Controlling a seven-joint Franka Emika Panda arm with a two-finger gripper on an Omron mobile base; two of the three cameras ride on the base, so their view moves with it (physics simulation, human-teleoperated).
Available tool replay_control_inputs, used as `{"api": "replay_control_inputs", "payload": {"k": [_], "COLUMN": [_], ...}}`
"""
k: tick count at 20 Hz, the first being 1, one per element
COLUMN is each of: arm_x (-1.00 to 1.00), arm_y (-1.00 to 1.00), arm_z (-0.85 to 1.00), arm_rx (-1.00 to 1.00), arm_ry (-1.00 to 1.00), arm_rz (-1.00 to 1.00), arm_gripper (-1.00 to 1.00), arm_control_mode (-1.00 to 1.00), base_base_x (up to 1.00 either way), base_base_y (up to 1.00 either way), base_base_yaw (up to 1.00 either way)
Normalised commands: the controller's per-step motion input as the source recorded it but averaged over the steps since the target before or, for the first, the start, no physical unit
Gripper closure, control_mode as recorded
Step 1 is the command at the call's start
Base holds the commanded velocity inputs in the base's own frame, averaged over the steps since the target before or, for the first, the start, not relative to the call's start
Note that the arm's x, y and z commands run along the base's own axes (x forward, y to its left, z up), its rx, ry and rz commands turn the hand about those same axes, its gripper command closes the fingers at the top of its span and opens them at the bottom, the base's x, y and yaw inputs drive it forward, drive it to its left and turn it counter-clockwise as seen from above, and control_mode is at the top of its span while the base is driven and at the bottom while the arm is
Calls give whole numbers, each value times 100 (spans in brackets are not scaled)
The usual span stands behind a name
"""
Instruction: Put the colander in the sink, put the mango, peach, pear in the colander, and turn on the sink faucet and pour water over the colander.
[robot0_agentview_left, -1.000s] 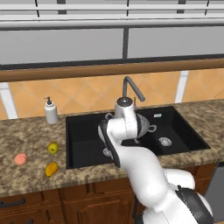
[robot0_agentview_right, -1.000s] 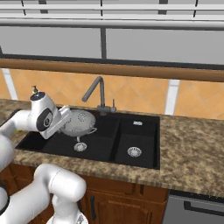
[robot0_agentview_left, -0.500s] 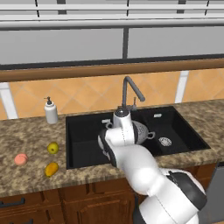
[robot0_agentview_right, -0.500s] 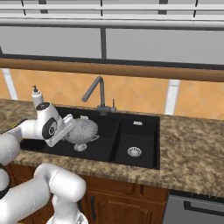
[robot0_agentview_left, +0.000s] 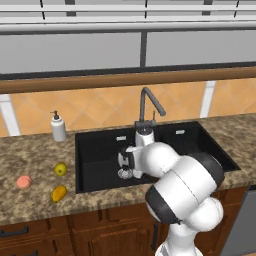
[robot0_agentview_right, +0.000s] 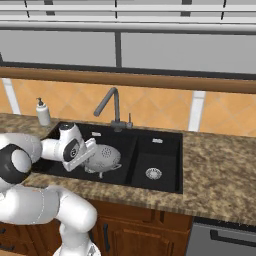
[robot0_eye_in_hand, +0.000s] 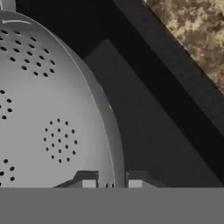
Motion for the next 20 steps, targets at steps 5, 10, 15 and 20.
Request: {"api": "replay_control_inputs", "payload": {"k": [5, 10, 15, 20], "arm_x": [58, 54, 28, 0], "arm_y": [3, 35, 67, 66], "arm_z": [-16, -35, -35, -17], "arm_rx": [2, 0, 4, 1], "arm_ry": [19, 0, -2, 0], "arm_rz": [-16, -21, -21, -20], "arm_gripper": [100, 100, 100, 100], "arm_control_mode": [-100, -100, -100, -100], "base_base_x": [0, 0, 0, 0], "base_base_y": [0, 0, 0, 0], "base_base_yaw": [0, 0, 0, 0]}}
